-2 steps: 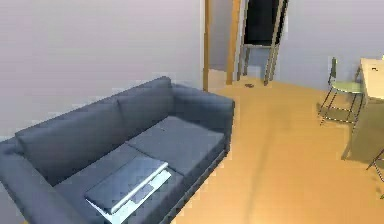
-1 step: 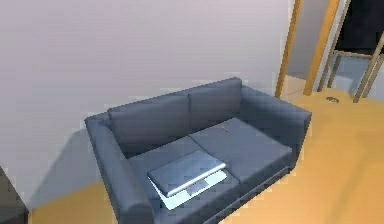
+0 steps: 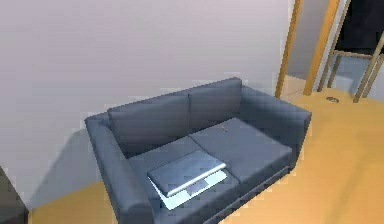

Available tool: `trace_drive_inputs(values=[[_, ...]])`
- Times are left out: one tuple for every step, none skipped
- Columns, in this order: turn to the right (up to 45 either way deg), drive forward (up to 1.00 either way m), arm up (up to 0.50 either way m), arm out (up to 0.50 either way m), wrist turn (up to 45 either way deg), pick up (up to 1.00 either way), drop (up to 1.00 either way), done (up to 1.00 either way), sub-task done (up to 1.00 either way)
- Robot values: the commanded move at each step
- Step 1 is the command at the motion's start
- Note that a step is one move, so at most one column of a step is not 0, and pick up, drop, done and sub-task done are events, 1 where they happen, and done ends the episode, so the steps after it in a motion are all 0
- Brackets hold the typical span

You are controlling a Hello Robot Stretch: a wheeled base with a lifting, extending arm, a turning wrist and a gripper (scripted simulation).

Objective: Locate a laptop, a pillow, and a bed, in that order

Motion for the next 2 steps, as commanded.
trace_drive_inputs(values=[[45.0,0.00,0.00,0.00,0.0,0.00,0.00,0.00,0.00],[0.0,1.00,0.00,0.00,0.0,0.00,0.00,0.00,0.00]])
